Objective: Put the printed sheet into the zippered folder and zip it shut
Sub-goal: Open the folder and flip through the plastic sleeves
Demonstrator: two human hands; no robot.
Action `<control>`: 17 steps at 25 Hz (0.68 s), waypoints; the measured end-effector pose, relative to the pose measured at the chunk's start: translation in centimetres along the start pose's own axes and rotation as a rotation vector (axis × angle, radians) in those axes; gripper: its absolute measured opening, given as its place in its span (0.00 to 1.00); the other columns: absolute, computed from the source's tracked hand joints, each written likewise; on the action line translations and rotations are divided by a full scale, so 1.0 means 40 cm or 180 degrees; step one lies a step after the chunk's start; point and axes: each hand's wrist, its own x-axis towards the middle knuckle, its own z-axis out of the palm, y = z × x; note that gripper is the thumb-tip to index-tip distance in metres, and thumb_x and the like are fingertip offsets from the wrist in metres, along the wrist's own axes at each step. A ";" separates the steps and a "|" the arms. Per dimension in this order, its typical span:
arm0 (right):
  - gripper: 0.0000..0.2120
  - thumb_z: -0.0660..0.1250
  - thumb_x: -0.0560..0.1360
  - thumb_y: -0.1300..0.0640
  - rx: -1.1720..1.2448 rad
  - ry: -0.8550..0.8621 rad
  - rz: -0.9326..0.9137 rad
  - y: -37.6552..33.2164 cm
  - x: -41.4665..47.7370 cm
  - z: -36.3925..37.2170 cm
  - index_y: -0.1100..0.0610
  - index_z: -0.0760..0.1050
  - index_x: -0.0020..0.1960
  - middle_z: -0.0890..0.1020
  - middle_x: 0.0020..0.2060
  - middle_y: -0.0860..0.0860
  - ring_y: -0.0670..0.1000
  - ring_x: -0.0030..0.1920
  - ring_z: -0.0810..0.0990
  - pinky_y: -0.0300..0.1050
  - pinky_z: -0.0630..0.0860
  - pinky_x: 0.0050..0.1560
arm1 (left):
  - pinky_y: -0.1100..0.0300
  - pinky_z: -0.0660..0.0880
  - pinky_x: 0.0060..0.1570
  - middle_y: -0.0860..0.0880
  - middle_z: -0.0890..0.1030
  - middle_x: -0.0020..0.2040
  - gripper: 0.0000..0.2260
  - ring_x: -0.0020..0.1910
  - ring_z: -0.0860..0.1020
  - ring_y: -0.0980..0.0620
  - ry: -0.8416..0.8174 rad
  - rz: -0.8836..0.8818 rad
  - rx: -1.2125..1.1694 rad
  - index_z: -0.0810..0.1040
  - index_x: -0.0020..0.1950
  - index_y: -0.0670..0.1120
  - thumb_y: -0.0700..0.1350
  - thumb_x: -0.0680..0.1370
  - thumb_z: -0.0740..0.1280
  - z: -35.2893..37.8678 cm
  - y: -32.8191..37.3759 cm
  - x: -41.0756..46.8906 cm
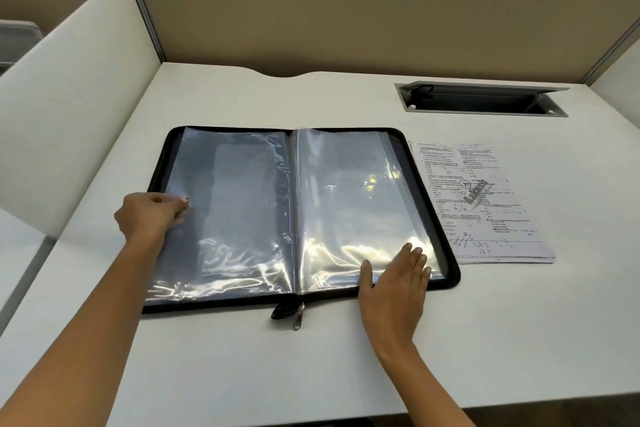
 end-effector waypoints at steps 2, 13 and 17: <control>0.36 0.59 0.78 0.44 -0.0035 -0.0056 -0.0036 0.002 0.007 -0.007 0.67 0.53 0.74 0.60 0.73 0.65 0.60 0.75 0.56 0.51 0.49 0.76 | 0.51 0.77 0.54 0.40 0.83 0.47 0.09 0.49 0.81 0.39 0.0351 0.0292 0.0395 0.80 0.49 0.41 0.45 0.73 0.72 0.017 0.011 -0.025; 0.40 0.69 0.73 0.45 -0.0179 -0.0206 -0.0216 0.000 0.070 -0.070 0.62 0.54 0.75 0.80 0.58 0.55 0.51 0.65 0.73 0.48 0.41 0.76 | 0.43 0.55 0.73 0.42 0.68 0.72 0.19 0.74 0.60 0.41 -0.0380 0.2418 0.1439 0.73 0.67 0.43 0.44 0.76 0.67 0.230 0.038 -0.169; 0.35 0.71 0.72 0.50 -0.0196 -0.0127 -0.0285 0.018 0.095 -0.079 0.58 0.59 0.73 0.80 0.52 0.52 0.53 0.61 0.74 0.52 0.50 0.76 | 0.45 0.45 0.74 0.49 0.62 0.76 0.22 0.77 0.55 0.48 -0.1124 0.2922 0.1557 0.68 0.71 0.48 0.49 0.78 0.65 0.347 0.039 -0.248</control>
